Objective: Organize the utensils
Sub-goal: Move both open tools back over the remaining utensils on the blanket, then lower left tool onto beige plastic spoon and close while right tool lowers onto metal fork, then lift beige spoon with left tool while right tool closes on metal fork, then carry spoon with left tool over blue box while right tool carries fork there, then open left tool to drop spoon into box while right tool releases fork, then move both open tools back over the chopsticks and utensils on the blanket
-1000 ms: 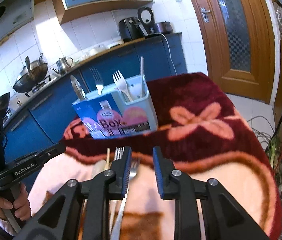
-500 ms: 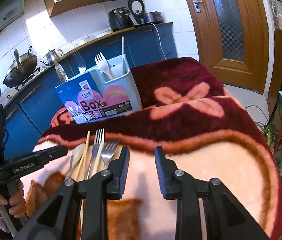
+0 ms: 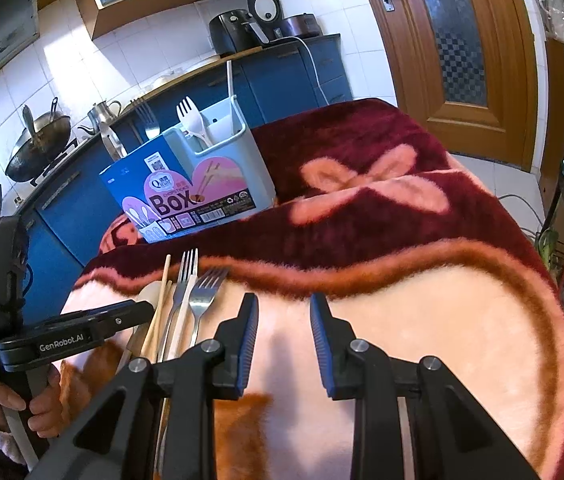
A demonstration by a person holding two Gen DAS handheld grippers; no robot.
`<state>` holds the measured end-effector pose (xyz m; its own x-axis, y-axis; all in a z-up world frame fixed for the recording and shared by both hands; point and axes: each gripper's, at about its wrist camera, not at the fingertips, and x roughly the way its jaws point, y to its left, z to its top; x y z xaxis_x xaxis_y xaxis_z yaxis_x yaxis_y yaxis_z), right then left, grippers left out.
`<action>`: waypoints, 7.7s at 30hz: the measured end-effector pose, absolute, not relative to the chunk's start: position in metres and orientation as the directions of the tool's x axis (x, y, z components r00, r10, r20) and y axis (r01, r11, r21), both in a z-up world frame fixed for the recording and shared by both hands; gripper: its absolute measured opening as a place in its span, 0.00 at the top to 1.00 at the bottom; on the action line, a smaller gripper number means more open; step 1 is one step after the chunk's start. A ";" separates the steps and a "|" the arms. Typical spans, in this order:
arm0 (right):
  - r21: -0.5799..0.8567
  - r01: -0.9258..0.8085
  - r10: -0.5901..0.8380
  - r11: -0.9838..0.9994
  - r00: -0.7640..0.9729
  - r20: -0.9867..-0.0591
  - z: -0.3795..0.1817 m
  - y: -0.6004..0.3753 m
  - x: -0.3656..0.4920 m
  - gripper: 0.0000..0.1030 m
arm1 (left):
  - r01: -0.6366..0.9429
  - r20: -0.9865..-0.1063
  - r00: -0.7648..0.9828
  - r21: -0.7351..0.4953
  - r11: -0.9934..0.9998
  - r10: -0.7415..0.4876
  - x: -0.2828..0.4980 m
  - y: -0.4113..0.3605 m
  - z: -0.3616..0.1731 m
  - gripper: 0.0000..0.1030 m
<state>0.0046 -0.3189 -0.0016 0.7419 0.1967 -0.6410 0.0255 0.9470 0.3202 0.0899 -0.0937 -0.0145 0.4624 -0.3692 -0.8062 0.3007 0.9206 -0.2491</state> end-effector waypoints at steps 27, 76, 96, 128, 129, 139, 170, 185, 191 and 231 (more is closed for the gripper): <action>0.328 0.014 0.218 0.944 0.722 -0.657 -0.009 -0.315 0.005 0.71 | 0.171 -0.777 0.549 -0.255 0.952 -0.308 0.095 -0.068 -0.011 0.78; 0.562 -0.175 0.537 0.808 0.612 -0.581 0.006 -0.284 0.059 0.95 | 0.331 -0.486 0.747 -0.318 0.888 -0.453 0.080 -0.031 0.068 0.97; 0.425 -0.199 0.348 0.883 0.886 -0.307 0.085 -0.308 0.038 0.96 | 0.220 -0.227 0.930 -0.287 0.932 -0.290 0.135 -0.033 0.137 0.97; 0.315 -0.238 0.294 0.919 0.945 -0.144 0.140 -0.288 0.130 0.96 | 0.043 0.025 0.999 -0.202 0.978 -0.039 0.186 -0.046 0.116 0.97; 0.313 -0.240 0.294 0.919 0.946 -0.138 0.141 -0.287 0.132 0.96 | 0.042 0.032 0.999 -0.206 0.978 -0.036 0.186 -0.045 0.118 0.97; 0.329 -0.244 0.288 0.912 0.953 -0.091 0.131 -0.290 0.154 0.96 | 0.019 0.080 0.997 -0.183 0.983 -0.004 0.190 -0.052 0.118 0.97; 0.245 -0.214 0.273 0.946 0.931 -0.242 0.099 -0.280 0.165 0.93 | 0.120 -0.085 0.988 -0.098 0.988 -0.129 0.184 -0.068 0.087 0.97; 0.271 -0.207 0.268 0.940 0.940 -0.212 0.117 -0.291 0.127 0.76 | 0.173 -0.163 0.969 -0.079 0.982 -0.184 0.158 -0.071 0.089 0.76; 0.279 -0.199 0.265 0.940 0.938 -0.224 0.124 -0.292 0.109 0.73 | 0.192 -0.178 0.963 -0.082 0.978 -0.204 0.140 -0.067 0.097 0.76; 0.317 -0.050 0.216 0.947 0.829 -0.516 0.055 -0.294 0.010 0.66 | 0.279 -0.579 0.758 -0.129 0.952 -0.301 0.047 -0.070 0.056 0.70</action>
<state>0.0097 -0.2944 0.0545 0.8291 0.2164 -0.5156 -0.0503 0.9472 0.3166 0.0472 -0.0703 0.0564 0.7575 -0.3010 -0.5793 0.2791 0.9515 -0.1294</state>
